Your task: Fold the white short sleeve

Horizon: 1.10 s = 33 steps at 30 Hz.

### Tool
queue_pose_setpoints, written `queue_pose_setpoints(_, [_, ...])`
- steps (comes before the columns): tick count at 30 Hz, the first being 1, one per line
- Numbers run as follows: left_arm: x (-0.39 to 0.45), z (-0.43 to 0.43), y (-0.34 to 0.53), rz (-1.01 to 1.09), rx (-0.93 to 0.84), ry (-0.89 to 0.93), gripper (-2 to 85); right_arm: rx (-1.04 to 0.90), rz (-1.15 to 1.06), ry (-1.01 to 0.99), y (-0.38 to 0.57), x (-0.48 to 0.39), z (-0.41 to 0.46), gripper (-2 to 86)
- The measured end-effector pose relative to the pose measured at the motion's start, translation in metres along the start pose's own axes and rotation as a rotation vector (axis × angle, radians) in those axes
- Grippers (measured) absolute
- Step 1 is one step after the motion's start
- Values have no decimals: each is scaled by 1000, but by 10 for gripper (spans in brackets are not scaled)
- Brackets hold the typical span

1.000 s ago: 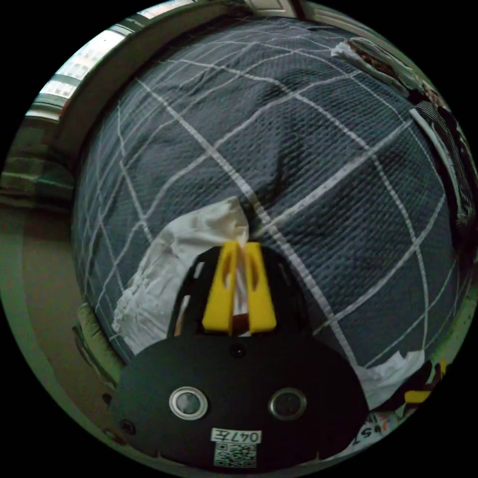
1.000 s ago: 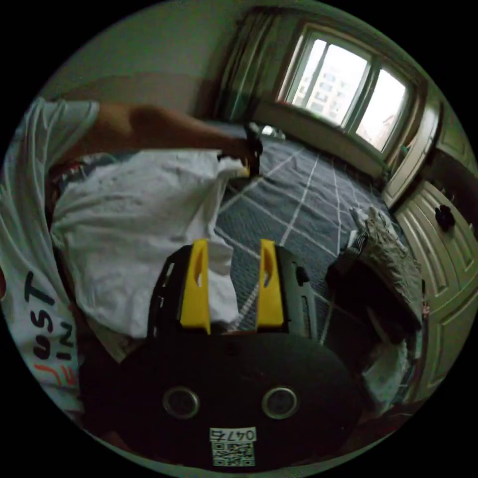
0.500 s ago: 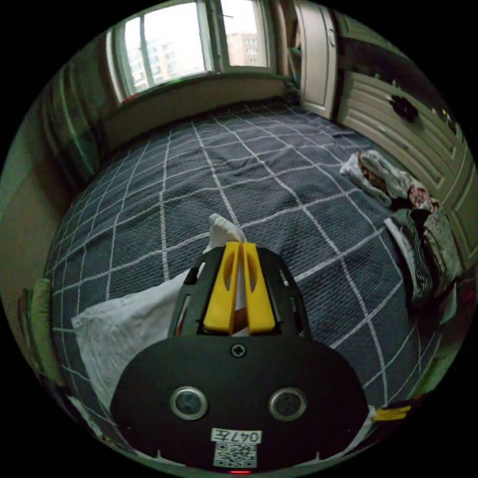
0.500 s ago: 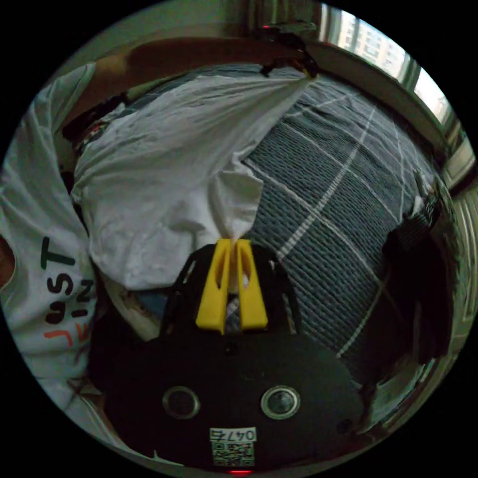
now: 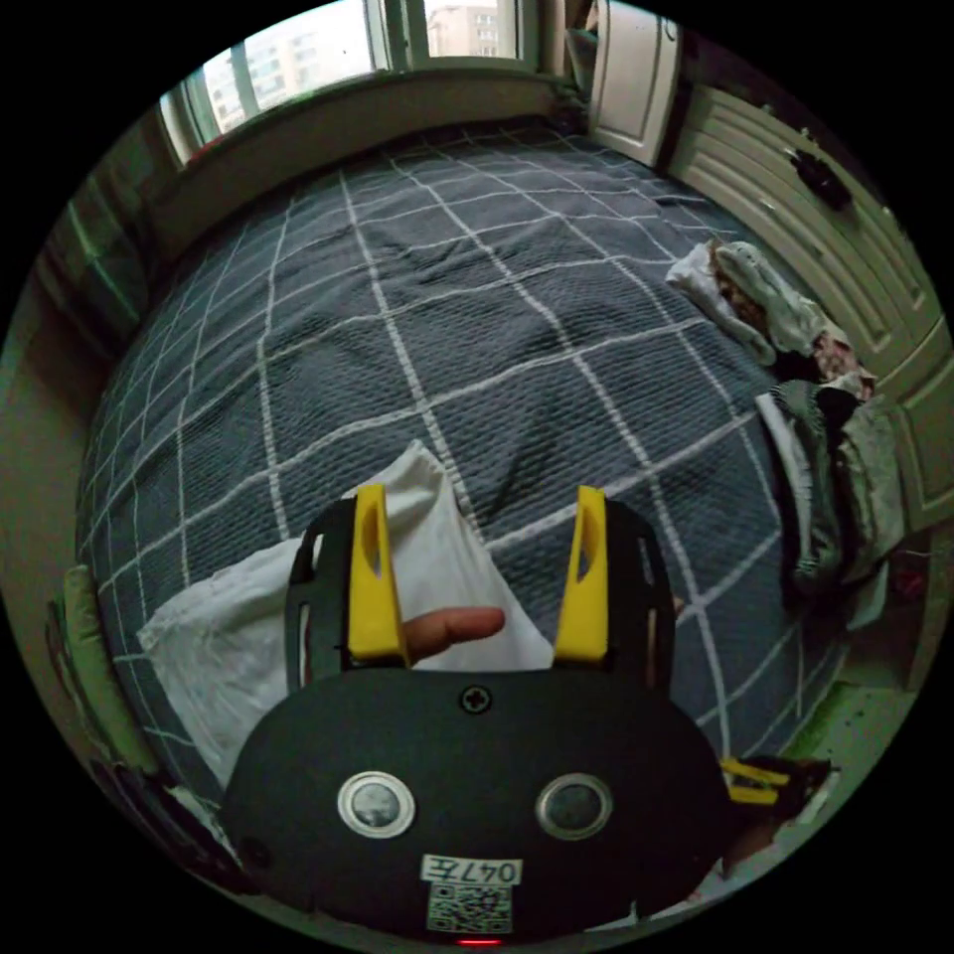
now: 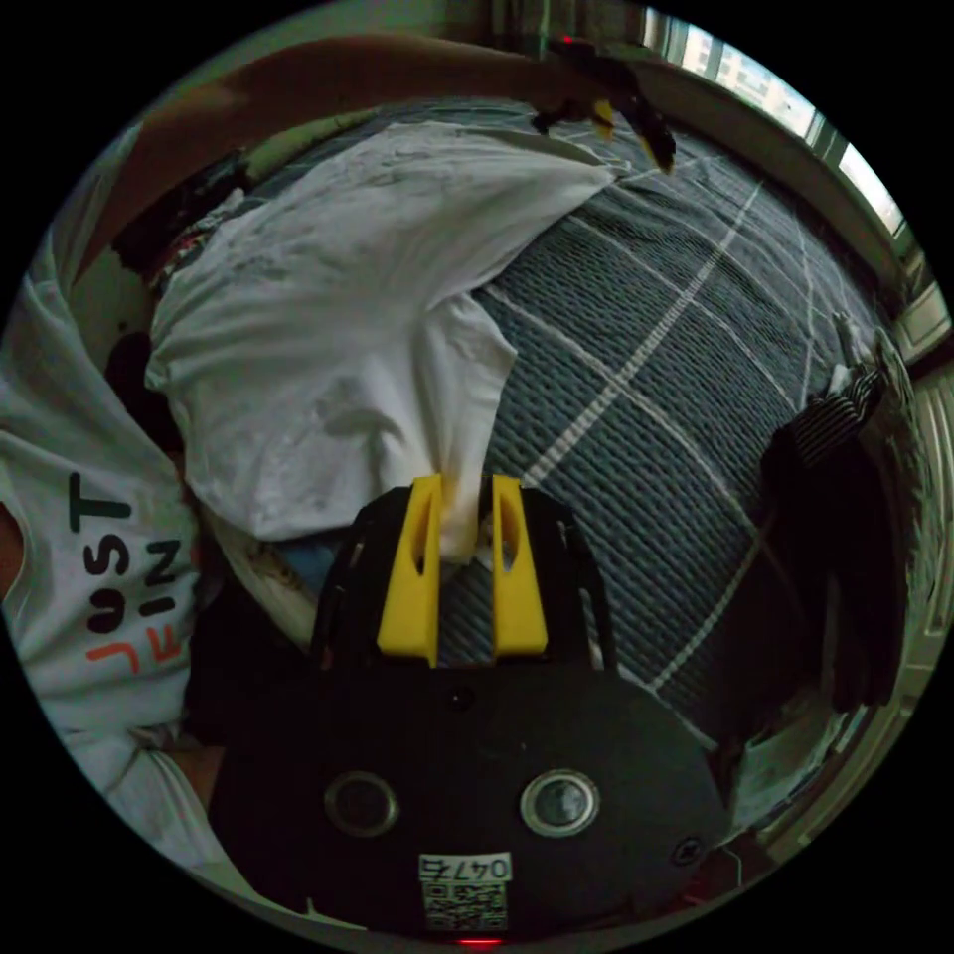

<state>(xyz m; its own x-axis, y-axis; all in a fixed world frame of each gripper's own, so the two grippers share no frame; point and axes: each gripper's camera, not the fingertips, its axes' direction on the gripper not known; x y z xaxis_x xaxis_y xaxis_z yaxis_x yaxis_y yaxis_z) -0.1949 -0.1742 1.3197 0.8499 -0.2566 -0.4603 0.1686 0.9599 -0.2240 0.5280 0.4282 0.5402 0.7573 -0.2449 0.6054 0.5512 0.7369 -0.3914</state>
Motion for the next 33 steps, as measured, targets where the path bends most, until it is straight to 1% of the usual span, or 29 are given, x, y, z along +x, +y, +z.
queue_pose_setpoints(2, [-22, -63, 30, 12, 77, 58, 233, 21, 24, 0, 1, -2, 5, 39])
queue_pose_setpoints(3, [-30, -82, 43, 18, 112, 85, 231, 41, 66, 31, 4, -1, 6, 39])
queue_pose_setpoints(5, [-66, -158, 116, 78, 220, 218, 233, 145, 144, 98, 10, -3, -1, 36])
queue_pose_setpoints(6, [-77, -177, 138, 93, 232, 242, 235, 257, 193, 167, 16, -9, -10, 34])
queue_pose_setpoints(7, [-101, -211, 189, 109, 246, 266, 236, 387, 211, 255, 22, -23, -20, 33])
queue_pose_setpoints(8, [-126, -241, 246, 96, 251, 247, 235, 452, 207, 292, 25, -32, -25, 32])
queue_pose_setpoints(9, [-139, -254, 276, 81, 250, 223, 231, 581, 176, 349, 27, -55, -32, 31])
queue_pose_setpoints(10, [-163, -275, 340, 32, 245, 150, 224, 691, 121, 374, 26, -81, -35, 30])
queue_pose_setpoints(11, [-187, -287, 405, -42, 233, 77, 215, 733, 81, 372, 24, -95, -35, 30])
queue_pose_setpoints(12, [-198, -291, 437, -82, 220, 53, 211, 786, -18, 337, 14, -123, -32, 32])
queue_pose_setpoints(13, [-221, -294, 500, -160, 177, 44, 207, 801, -127, 269, 0, -153, -28, 35])
queue_pose_setpoints(14, [-241, -293, 557, -232, 143, 77, 200, 804, -184, 229, -9, -169, -25, 38])
queue_pose_setpoints(15, [-251, -293, 583, -268, 135, 98, 196, 806, -289, 147, -27, -205, -19, 44])
queue_pose_setpoints(16, [-270, -292, 631, -335, 138, 139, 188, 799, -388, 69, -47, -244, -9, 49])
queue_pose_setpoints(17, [-288, -290, 673, -405, 148, 166, 182, 791, -437, 30, -58, -265, -3, 52])
queue_pose_setpoints(19, [-313, -285, 725, -501, 165, 181, 171, 736, -629, -124, -99, -356, 29, 58])
queue_pose_setpoints(20, [-325, -279, 752, -539, 169, 187, 169, 710, -679, -147, -108, -380, 39, 59])
queue_pose_setpoints(21, [-330, -274, 763, -556, 167, 191, 168, 655, -757, -150, -125, -426, 60, 60])
queue_pose_setpoints(22, [-340, -263, 782, -586, 153, 213, 168, 631, -792, -137, -141, -466, 81, 61])
queue_pose_setpoints(24, [-353, -241, 806, -635, 130, 271, 168, 620, -796, -153, -164, -505, 104, 58])
queue_pose_setpoints(25, [-359, -228, 818, -660, 132, 322, 167, 608, -766, -132, -181, -520, 117, 55])
queue_pose_setpoints(26, [-362, -221, 829, -680, 147, 329, 165, 603, -750, -111, -189, -524, 122, 54])
queue_pose_setpoints(27, [-362, -222, 835, -685, 164, 300, 158, 590, -728, -55, -208, -530, 133, 51])
queue_pose_setpoints(28, [-362, -228, 843, -667, 177, 235, 145, 564, -725, 2, -229, -533, 143, 48])
queue_pose_setpoints(30, [-361, -235, 856, -632, 184, 169, 120, 509, -751, 57, -266, -537, 157, 47])
queue_pose_setpoints(32, [-355, -245, 877, -587, 186, 13, 56, 435, -808, 77, -306, -543, 173, 48])
queue_pose_setpoints(33, [-353, -249, 881, -562, 197, -11, 36, 371, -864, 50, -331, -550, 186, 49])
